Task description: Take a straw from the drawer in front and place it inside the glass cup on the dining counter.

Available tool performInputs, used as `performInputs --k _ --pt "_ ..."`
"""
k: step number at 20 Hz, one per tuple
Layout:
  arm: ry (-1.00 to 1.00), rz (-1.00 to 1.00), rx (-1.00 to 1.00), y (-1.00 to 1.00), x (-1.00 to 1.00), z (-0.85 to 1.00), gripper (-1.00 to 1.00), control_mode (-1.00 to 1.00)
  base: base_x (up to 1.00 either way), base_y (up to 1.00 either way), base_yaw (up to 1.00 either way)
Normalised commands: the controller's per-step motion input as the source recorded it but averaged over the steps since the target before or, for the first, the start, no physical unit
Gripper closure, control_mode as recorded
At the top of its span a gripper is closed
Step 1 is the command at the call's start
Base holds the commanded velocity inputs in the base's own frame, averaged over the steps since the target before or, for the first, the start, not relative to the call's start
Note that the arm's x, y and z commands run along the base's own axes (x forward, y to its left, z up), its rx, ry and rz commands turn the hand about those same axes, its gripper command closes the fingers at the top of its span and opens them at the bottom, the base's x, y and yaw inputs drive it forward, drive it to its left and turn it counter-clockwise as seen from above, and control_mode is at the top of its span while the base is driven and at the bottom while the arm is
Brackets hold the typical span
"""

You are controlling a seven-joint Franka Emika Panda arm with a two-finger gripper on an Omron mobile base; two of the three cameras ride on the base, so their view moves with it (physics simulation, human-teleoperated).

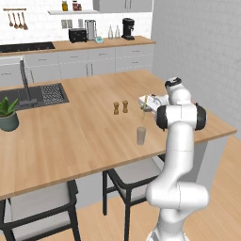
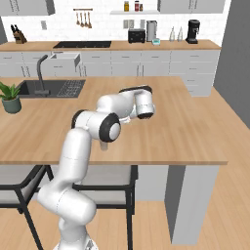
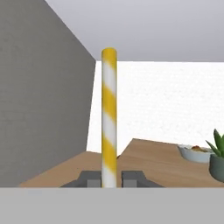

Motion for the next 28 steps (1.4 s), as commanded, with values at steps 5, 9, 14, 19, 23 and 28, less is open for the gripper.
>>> performInputs --k 5,9,14,19,23,28 --pt "0.16 0.00 0.07 -0.15 0.01 -0.02 1.00 -1.00 0.00 0.00 0.00" --pt "0.19 0.00 0.00 0.06 0.21 -0.34 1.00 -1.00 0.00 0.00 0.00" --pt "0.25 0.00 0.00 0.20 0.24 -0.38 1.00 -1.00 0.00 0.00 0.00" --pt "0.19 0.00 0.00 0.06 0.01 -0.02 1.00 -1.00 0.00 0.00 0.00" --pt "0.08 0.00 0.00 0.00 0.00 0.00 1.00 -1.00 0.00 0.00 0.00" --pt "0.01 0.00 -0.04 0.06 0.00 0.00 1.00 -1.00 0.00 0.00 0.00"
